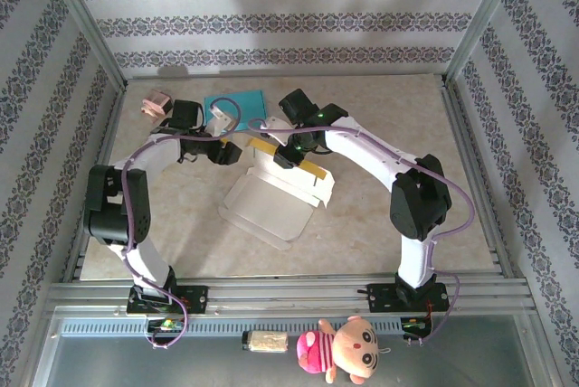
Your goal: Fold the paper box
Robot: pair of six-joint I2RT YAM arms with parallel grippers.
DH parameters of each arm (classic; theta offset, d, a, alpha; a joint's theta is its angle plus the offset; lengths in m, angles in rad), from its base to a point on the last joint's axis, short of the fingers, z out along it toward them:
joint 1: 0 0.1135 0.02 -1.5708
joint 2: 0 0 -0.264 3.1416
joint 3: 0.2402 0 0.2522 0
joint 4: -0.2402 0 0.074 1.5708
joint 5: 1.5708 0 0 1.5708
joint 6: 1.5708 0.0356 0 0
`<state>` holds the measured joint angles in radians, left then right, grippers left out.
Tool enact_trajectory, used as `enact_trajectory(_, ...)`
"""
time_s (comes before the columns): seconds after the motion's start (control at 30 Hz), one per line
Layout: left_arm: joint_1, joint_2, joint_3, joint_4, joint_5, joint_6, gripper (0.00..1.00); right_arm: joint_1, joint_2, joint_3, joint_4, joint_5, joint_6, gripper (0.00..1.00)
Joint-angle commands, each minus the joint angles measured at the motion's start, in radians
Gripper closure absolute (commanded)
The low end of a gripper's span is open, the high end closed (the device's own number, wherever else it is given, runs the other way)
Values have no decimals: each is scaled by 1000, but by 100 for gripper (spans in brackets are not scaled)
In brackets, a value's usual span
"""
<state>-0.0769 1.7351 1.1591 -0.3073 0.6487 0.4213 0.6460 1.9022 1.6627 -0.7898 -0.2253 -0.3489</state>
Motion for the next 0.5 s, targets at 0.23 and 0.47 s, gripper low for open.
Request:
enact_trajectory(0.23,-46,121,152,-114,70,192,36,6,13,19,-43,-6,-37,69)
enact_trajectory(0.47,-77,145,166,-156,60,220,63,14,41,15,-38,69,-42,68)
